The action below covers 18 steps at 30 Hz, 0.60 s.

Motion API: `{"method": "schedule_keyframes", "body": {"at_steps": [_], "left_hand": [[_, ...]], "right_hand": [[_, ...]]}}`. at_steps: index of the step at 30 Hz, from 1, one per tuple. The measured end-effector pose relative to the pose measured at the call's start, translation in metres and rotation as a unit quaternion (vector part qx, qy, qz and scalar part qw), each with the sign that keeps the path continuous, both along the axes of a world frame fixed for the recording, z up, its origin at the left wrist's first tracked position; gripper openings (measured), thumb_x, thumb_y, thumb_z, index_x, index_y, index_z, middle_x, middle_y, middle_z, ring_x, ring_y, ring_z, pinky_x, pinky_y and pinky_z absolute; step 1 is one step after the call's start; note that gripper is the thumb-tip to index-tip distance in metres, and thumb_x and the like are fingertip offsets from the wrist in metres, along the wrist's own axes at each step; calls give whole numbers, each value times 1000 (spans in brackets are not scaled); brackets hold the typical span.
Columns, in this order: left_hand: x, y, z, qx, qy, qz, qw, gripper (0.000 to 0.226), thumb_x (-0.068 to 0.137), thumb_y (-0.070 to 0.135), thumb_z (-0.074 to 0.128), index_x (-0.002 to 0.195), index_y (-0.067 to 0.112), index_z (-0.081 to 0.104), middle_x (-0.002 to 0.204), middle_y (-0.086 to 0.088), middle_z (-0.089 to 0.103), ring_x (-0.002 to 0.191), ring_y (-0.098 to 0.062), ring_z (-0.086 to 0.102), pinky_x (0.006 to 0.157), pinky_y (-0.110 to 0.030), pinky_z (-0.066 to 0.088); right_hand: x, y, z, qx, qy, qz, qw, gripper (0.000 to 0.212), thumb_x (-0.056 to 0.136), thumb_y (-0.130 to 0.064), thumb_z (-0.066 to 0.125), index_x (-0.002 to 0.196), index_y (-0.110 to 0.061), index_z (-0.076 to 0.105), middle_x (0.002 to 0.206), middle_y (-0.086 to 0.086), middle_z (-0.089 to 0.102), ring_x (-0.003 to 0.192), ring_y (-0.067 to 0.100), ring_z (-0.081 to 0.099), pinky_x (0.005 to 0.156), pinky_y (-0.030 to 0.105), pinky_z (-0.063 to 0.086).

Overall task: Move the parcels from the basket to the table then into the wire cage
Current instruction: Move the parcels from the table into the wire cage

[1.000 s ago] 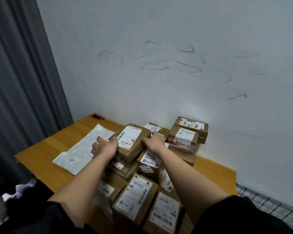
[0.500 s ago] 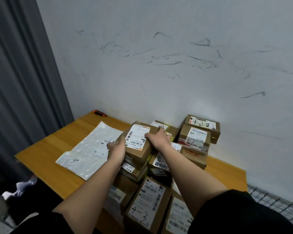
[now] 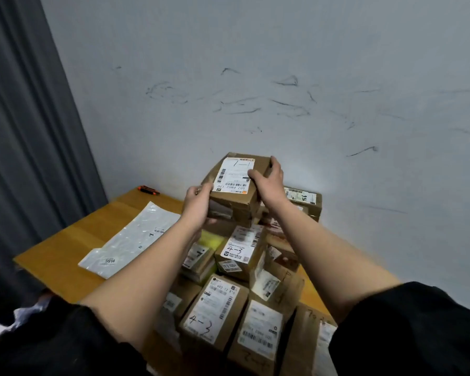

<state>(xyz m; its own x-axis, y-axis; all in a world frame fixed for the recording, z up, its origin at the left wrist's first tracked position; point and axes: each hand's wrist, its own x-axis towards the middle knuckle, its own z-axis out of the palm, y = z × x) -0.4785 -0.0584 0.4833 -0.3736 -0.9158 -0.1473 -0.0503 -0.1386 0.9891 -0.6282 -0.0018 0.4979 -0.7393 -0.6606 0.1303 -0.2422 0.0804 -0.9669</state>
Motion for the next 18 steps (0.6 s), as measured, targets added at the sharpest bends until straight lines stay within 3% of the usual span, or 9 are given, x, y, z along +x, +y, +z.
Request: {"method": "schedule_keyframes", "body": {"at_steps": [3,6,12,15,18], "left_hand": [[-30,43,14,6,44,-15,999,31,96,42,47,117,20,46,99,-1,59,89,-21,64,51,-27,54],[-68,96,19,3,70,-26,997,37,92,48,51,117,21,49,109,-5,62,97,-24,65,53,-27,54],[-139,230,5,19,86,-53,995,33,94,48,50,115,22,48,100,-1,62,85,-21,66,57,-29,55],[-172,298,-11,38,82,-93,992,29,96,46,48,112,22,47,93,2,61,76,-14,63,46,-22,50],[-199,358,-32,63,63,-137,987,29,97,42,46,117,20,46,92,4,60,79,-11,61,57,-26,54]], "right_hand": [[-25,41,14,-34,-12,-33,999,76,89,-34,62,152,-21,21,154,3,26,137,26,36,115,44,29],[-56,99,18,-36,-37,-57,997,72,90,-37,61,150,-21,24,150,6,27,133,25,39,112,40,33],[-113,238,0,13,-113,-62,992,80,79,-55,57,147,-37,19,142,7,38,118,32,53,101,52,46],[-145,314,-16,43,-122,-84,988,87,72,-58,56,147,-38,18,138,7,44,116,32,54,97,51,49],[-173,382,-38,56,-146,-104,982,86,74,-56,58,146,-36,17,137,8,47,114,31,57,90,47,54]]}}
